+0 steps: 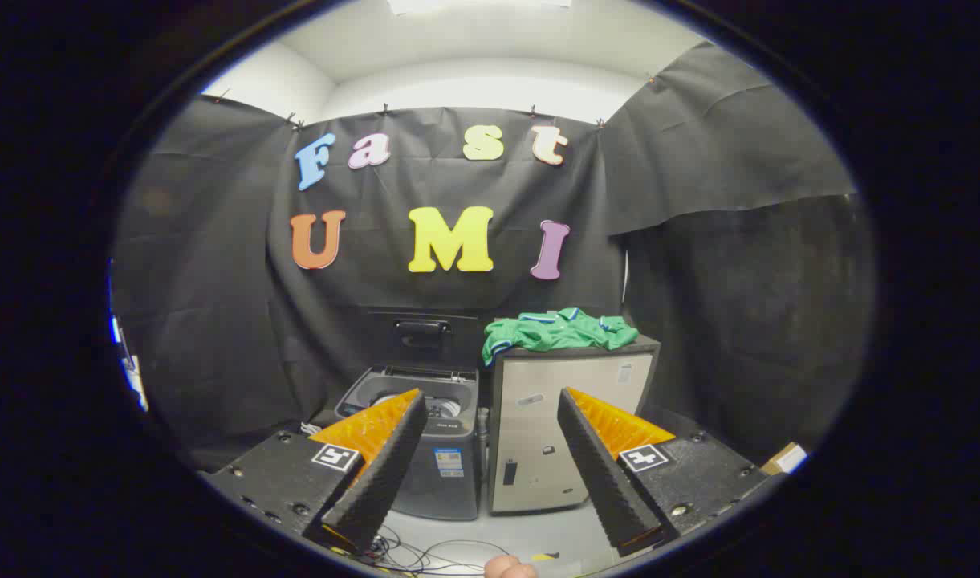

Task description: Put the clothes into the washing machine and then close the washing machine lid.

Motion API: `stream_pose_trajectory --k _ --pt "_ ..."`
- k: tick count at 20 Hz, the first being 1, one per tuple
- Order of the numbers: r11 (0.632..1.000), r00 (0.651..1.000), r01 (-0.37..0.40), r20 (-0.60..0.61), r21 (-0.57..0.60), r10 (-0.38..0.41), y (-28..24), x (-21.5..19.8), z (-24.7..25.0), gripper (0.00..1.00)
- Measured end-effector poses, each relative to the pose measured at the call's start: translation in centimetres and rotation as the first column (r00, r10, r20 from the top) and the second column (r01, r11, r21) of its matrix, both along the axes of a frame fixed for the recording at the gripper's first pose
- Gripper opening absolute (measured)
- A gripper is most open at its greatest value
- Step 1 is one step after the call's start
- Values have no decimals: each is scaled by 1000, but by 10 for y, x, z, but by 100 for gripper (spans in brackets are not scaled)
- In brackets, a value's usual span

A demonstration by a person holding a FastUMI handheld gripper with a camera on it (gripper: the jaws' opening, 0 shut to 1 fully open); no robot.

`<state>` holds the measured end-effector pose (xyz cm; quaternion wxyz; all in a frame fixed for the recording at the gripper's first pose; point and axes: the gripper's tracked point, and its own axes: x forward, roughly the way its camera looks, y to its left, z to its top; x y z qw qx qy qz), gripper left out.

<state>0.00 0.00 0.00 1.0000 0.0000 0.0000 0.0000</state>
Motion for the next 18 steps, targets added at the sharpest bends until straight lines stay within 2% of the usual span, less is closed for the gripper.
stream_pose_trajectory --k 18 --pt "1000 1000 16 20 -5 -16 -2 23 12 100"
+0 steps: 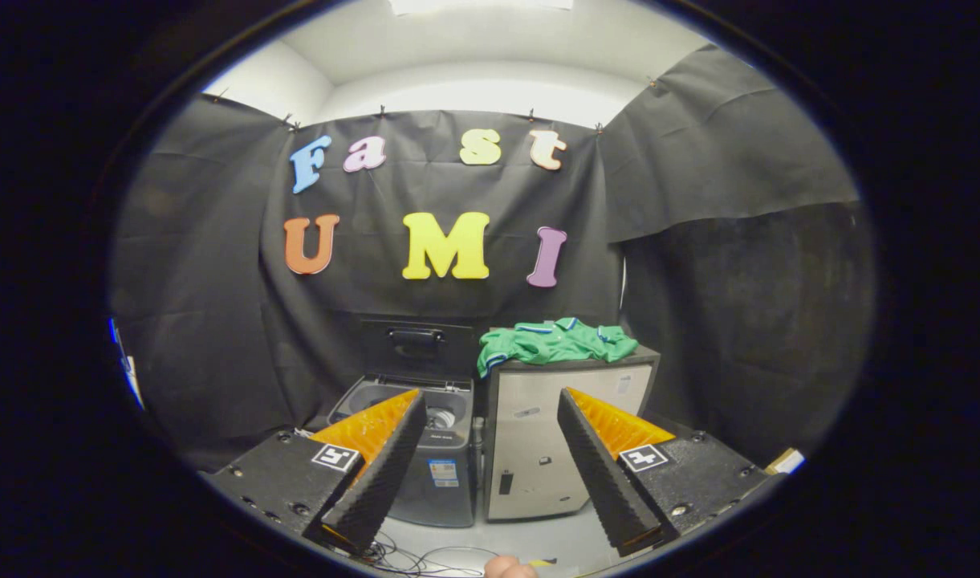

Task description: Put the clothes into the washing machine and then close the washing machine lid.

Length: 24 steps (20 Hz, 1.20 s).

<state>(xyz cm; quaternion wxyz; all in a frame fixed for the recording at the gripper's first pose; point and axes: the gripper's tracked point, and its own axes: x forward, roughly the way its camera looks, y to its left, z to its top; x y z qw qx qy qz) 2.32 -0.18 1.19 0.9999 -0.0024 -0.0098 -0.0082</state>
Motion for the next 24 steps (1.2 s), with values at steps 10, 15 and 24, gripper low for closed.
stream_pose_trajectory --k 10,15,24 --pt "1000 1000 15 5 25 -15 -11 30 21 100" --pt "1000 999 29 29 7 -29 -61 109 83 100" --pt "998 981 10 -192 -64 -22 -141 307 87 100"
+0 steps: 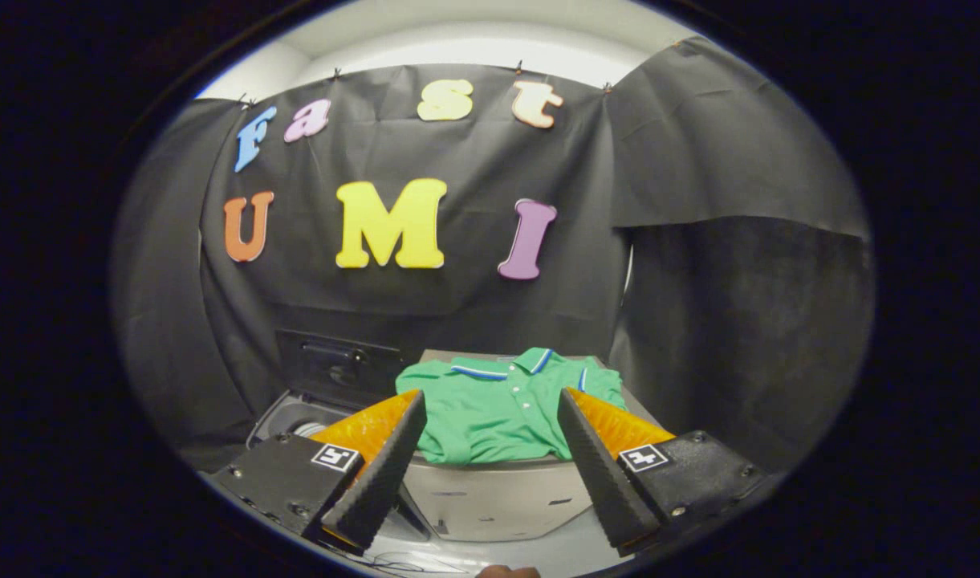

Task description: Put the clothes into the washing machine and then close the washing machine lid.

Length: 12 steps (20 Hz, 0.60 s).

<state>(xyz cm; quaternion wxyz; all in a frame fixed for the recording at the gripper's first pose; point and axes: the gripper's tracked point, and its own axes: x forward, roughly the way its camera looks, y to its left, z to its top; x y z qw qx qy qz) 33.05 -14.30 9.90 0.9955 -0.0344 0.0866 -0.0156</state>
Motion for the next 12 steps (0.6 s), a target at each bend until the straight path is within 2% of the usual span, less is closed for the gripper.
stream_pose_trajectory --k 3,6,9,12 --pt "1000 995 15 -97 3 -15 -23 60 -24 100" --pt "999 981 2 -195 34 5 -33 103 -53 100" --pt "1000 956 -13 -294 24 20 -36 131 -85 100" --pt "999 941 -31 -335 18 36 -37 147 -100 100"
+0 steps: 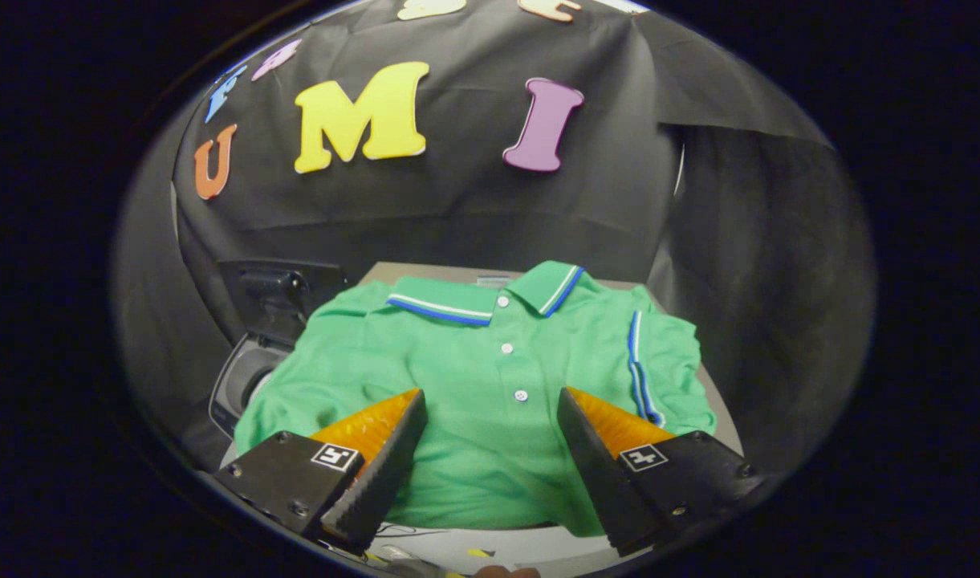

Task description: Put the clothes into the washing machine and then close the washing machine lid.

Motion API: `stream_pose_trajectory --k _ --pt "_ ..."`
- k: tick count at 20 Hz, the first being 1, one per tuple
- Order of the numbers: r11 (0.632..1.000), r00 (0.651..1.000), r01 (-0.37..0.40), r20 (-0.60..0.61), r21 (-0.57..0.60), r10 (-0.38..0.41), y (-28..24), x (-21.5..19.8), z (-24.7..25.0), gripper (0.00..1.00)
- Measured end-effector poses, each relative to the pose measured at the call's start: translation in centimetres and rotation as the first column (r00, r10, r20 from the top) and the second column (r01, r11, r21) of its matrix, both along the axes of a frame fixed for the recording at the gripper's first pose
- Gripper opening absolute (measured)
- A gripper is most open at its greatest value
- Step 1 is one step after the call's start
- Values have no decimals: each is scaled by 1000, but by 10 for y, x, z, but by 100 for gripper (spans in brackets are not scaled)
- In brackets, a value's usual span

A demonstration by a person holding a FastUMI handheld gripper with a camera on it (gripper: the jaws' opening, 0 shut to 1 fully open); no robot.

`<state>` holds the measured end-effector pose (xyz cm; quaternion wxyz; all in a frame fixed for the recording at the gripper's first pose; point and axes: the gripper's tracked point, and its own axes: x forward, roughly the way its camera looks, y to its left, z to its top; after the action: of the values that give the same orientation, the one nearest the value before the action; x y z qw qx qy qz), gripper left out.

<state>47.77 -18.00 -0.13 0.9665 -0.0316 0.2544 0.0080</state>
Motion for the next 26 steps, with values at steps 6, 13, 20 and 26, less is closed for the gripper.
stream_pose_trajectory --k 6,13,20,26 --pt "999 999 -28 -33 43 29 -1 10 -2 100" --pt "998 997 -62 -46 13 63 4 11 0 46" --pt "1000 998 -23 -65 -2 22 2 11 6 5" --pt "996 999 19 -39 93 -16 0 9 27 5"
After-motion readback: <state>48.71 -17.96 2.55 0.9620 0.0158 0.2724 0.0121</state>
